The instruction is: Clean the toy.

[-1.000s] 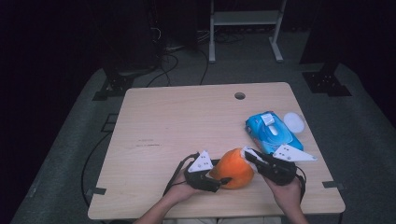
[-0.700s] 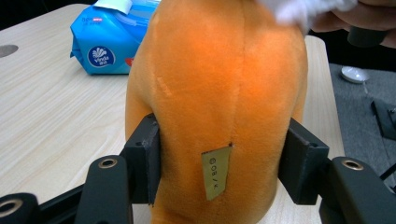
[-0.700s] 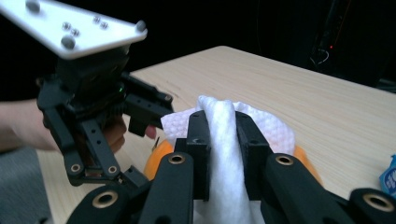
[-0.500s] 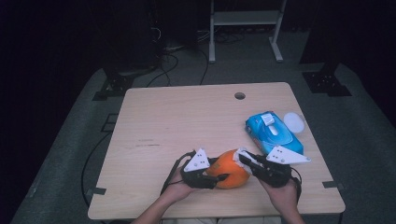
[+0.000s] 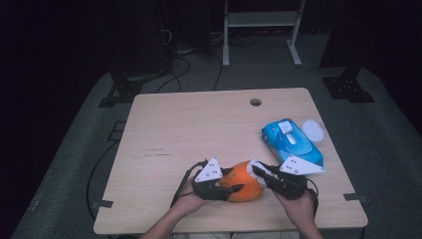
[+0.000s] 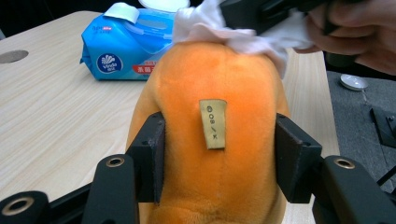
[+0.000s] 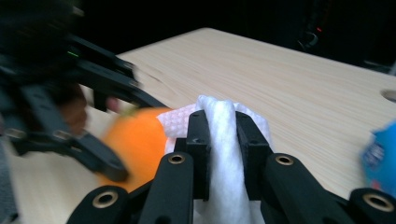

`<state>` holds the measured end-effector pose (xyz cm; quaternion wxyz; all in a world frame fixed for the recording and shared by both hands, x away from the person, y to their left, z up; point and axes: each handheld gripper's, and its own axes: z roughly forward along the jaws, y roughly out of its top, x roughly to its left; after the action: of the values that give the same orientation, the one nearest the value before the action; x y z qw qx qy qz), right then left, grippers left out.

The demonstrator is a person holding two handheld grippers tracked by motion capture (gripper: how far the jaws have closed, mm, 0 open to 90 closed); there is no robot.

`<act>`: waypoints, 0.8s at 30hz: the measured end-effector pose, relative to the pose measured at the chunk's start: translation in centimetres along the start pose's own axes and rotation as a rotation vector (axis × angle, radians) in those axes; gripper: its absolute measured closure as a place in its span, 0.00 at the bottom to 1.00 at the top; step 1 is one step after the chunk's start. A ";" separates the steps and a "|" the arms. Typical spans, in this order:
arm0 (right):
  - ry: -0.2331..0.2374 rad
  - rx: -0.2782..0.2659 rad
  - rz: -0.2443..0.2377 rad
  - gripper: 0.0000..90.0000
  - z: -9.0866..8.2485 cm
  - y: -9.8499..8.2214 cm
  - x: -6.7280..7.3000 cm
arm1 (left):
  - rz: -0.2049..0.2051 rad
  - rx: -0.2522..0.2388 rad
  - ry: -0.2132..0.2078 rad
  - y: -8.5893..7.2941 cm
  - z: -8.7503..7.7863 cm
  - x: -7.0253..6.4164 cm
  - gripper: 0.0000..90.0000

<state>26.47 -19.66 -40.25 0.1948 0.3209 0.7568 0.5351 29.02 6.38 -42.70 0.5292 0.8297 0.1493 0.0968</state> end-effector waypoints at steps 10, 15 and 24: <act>0.020 0.009 -0.096 0.86 0.4 0.5 2.1 | 0.007 -0.002 -0.008 -0.1 0.2 0.1 0.49; 0.017 0.030 -0.070 0.86 0.5 0.0 1.2 | 0.003 -0.011 -0.023 -0.4 0.5 0.6 0.29; -0.002 0.032 -0.006 0.86 0.4 -0.8 -0.7 | -0.016 0.036 -0.025 -1.4 1.4 1.1 0.12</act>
<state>27.00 -20.05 -41.13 0.1921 0.3223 0.7660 0.5220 30.29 6.14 -44.56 0.5168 0.8389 0.1509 0.0796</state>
